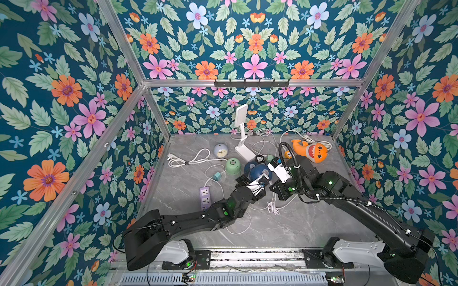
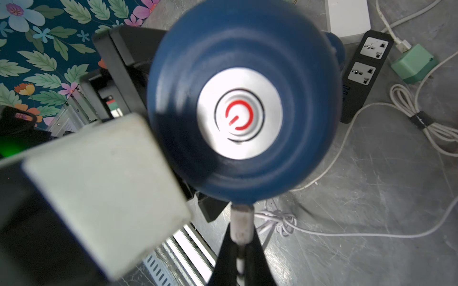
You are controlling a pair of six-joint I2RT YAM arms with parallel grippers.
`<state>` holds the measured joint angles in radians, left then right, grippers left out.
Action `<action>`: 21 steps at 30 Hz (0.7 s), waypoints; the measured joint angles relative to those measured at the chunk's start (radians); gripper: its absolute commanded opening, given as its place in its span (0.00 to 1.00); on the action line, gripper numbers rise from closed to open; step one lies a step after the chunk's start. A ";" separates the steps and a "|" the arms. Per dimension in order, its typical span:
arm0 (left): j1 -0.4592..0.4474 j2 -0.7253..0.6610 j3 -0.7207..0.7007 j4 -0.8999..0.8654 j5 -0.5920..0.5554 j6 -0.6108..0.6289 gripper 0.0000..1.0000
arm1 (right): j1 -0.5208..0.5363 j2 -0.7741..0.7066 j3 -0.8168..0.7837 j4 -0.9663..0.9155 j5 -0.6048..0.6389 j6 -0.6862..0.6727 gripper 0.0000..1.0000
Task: Charge the cordless meat grinders
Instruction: Insert the charging cable into the cordless meat grinder.
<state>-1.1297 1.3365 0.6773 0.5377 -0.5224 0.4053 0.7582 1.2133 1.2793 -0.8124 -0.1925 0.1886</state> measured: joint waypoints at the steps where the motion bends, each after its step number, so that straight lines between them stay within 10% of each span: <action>1: -0.002 -0.001 -0.002 0.002 -0.003 0.000 0.41 | -0.002 0.002 0.006 -0.006 -0.004 0.000 0.00; 21: -0.013 -0.047 -0.060 0.053 0.029 0.007 0.34 | -0.009 0.008 0.051 -0.106 -0.143 -0.056 0.00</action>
<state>-1.1427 1.2896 0.6174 0.5911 -0.4938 0.4122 0.7494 1.2217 1.3304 -0.9184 -0.3351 0.1326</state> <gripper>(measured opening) 0.878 0.072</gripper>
